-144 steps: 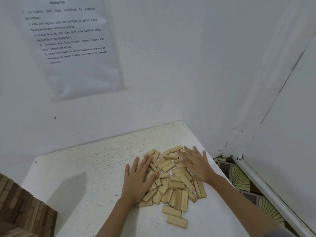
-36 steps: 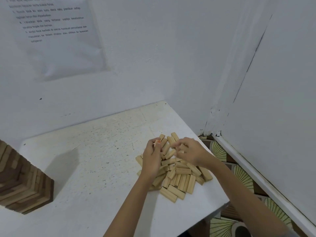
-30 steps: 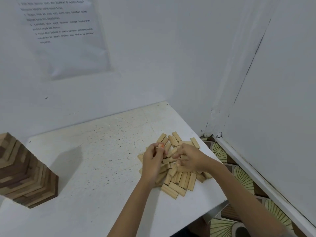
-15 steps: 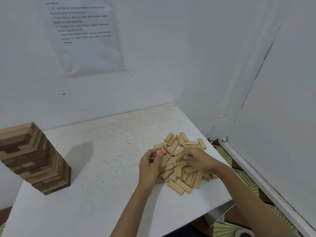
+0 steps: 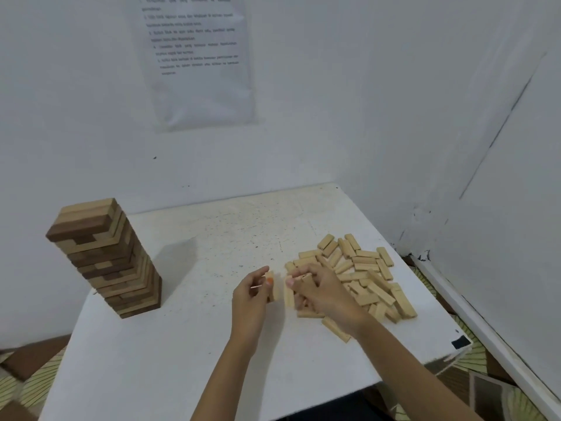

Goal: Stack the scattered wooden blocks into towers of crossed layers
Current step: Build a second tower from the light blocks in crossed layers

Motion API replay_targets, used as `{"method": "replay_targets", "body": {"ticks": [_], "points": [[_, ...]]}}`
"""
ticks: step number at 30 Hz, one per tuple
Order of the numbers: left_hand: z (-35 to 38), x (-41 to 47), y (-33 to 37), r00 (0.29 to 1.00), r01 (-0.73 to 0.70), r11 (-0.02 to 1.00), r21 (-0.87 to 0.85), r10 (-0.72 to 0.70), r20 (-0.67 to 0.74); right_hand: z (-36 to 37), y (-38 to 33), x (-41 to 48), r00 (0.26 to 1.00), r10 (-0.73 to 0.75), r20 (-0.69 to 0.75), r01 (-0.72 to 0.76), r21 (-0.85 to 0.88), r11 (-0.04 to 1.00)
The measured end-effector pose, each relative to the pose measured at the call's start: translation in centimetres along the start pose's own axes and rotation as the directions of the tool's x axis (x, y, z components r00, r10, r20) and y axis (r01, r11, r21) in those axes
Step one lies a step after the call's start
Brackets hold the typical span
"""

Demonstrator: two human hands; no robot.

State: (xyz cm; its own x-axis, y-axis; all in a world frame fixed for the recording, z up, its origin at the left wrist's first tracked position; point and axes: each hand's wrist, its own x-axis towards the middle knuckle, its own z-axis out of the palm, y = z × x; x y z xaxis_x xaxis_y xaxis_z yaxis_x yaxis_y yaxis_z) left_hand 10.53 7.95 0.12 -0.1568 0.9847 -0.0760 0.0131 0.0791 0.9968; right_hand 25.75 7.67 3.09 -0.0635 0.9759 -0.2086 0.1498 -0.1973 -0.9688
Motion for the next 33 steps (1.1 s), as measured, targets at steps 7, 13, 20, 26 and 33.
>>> {"method": "replay_targets", "body": {"ticks": [7,13,20,26,33], "points": [[-6.1,-0.7,-2.0,0.998,0.029,0.989,0.143,-0.022,-0.050,5.7,1.3,0.4,0.993,0.069,0.096,-0.068,-0.015,0.998],[-8.0,-1.3,-3.1,0.998,0.038,0.966,0.257,-0.022,-0.064,8.5,1.6,1.2,0.993,0.091,0.079,-0.082,-0.107,0.991],[-8.3,-2.0,-2.9,0.984,-0.080,0.931,0.357,0.130,-0.119,8.1,2.4,1.1,0.998,-0.023,-0.060,0.012,-0.169,0.985],[-9.0,-3.3,-2.8,0.986,-0.126,0.937,0.327,0.154,-0.061,7.9,3.4,1.5,0.990,-0.072,-0.122,0.047,-0.197,0.979],[-10.0,-4.0,-3.0,0.952,-0.295,0.825,0.482,0.296,0.077,7.8,3.7,0.1,0.948,-0.311,-0.064,0.266,-0.376,0.888]]}}
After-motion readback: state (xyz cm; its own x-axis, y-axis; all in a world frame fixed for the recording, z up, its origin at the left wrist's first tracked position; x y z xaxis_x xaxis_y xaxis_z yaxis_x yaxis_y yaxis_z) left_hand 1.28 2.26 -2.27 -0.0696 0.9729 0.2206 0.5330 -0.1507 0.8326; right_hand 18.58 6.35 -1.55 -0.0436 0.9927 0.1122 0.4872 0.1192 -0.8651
